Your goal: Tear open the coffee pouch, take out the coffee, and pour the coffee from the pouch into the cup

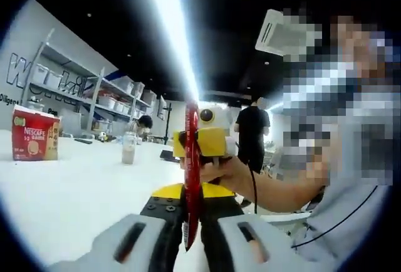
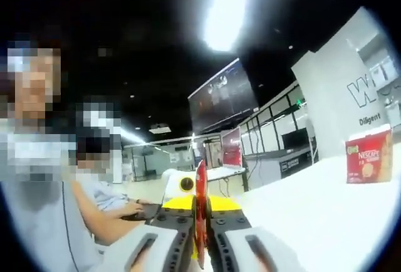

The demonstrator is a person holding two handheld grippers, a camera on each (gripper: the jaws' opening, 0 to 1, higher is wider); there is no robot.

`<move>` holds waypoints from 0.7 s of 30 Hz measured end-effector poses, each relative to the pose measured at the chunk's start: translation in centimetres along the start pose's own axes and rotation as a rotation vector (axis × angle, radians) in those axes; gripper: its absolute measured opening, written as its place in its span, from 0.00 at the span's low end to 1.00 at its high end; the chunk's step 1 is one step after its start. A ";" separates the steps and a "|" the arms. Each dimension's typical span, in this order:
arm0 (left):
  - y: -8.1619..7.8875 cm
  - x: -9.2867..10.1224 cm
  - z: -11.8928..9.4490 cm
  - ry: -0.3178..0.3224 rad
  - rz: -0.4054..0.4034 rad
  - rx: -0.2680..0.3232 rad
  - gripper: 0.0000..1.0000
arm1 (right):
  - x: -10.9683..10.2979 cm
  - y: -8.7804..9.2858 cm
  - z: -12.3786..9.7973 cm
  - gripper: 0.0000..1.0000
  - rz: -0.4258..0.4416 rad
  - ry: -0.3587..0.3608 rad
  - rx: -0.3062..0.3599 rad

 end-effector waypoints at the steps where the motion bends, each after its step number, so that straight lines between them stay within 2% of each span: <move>1: 0.0 0.0 0.0 -0.001 0.000 0.000 0.13 | 0.0 0.0 0.0 0.05 0.002 0.003 -0.002; 4: 0.1 -0.3 -0.1 -0.021 -0.037 0.021 0.23 | 0.0 -0.3 -0.1 0.04 0.015 0.019 -0.005; 6: 0.2 -0.6 -0.3 -0.021 -0.064 0.031 0.20 | -0.3 -0.3 0.0 0.03 0.036 0.008 -0.019; 8: 0.2 -0.5 -0.3 -0.015 -0.074 0.033 0.13 | -0.2 0.2 0.2 0.03 0.007 0.019 -0.049; 10: -0.2 -0.6 -0.3 -0.019 -0.031 0.047 0.11 | 0.2 -0.3 0.3 0.04 -0.061 0.034 -0.013; 11: -0.3 -0.6 -0.3 -0.022 -0.040 0.045 0.11 | 0.1 -0.4 0.3 0.05 -0.079 0.032 -0.005; 15: -0.9 -0.9 -0.2 -0.021 -0.037 0.040 0.10 | 0.3 -0.6 0.4 0.09 -0.046 0.028 0.021; 17: -1.3 -0.9 -0.2 -0.022 -0.037 0.059 0.10 | 0.2 -0.5 0.4 0.11 -0.039 0.021 0.017; 21: -1.7 -1.0 -0.1 -0.019 -0.043 0.074 0.10 | 0.0 -0.1 0.4 0.09 -0.033 0.015 0.012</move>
Point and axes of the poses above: the point that each gripper's makers call its tool centre point, and the gripper's own axes: z roughly forward along the fingers, x roughly to its right, y roughly out of its underside, the point moved 3 cm from there along -z, roughly backward along the fingers, and after that the axes turned 7 degrees about x, right-handed, at the moved point
